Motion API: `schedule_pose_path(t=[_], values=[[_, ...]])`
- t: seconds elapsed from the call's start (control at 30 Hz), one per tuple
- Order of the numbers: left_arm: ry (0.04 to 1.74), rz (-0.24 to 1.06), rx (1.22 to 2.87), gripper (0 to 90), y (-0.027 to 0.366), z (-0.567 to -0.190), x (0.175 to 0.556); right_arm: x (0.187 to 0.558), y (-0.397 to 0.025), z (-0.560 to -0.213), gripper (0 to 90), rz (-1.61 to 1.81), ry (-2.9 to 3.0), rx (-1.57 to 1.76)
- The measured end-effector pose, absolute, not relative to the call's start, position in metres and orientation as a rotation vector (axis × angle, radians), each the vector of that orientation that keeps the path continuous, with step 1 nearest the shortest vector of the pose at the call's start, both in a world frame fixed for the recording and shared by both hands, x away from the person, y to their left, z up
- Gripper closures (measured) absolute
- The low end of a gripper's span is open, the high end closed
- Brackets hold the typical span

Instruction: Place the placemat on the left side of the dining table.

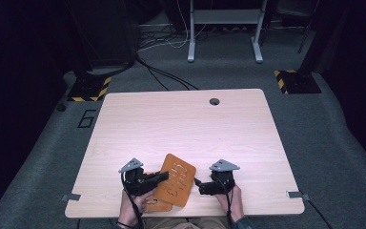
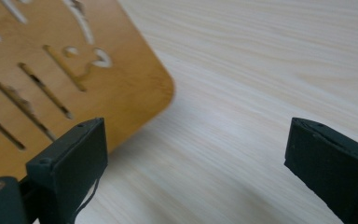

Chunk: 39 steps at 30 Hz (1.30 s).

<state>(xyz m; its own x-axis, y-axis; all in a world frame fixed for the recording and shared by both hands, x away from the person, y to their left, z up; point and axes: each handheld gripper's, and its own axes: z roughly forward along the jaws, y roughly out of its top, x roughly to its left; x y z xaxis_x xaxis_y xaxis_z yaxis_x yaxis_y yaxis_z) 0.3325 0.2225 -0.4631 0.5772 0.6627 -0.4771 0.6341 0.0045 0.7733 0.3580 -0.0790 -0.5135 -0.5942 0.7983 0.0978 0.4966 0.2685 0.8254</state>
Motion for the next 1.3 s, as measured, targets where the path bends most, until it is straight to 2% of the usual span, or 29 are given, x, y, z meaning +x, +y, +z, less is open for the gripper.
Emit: schedule_pose_path(t=[0.1, 0.37, 0.63, 1.3], values=[[1.066, -0.023, 1.629, 85.5, 0.223, -0.462, 0.334, 0.356, -0.093, -0.513, 7.0, 1.233, 2.155, 1.196], [1.067, 0.006, 1.603, 86.0, 0.229, -0.456, 0.333, 0.367, -0.155, -0.522, 5.7, 1.010, 2.081, 1.371], [1.084, 0.045, 1.572, 85.9, 0.245, -0.446, 0.332, 0.379, -0.196, -0.527, 1.9, 0.851, 2.035, 1.462], [1.152, 0.134, 1.512, 85.9, 0.280, -0.437, 0.336, 0.385, -0.206, -0.530, 0.0, 0.877, 2.057, 1.484]])
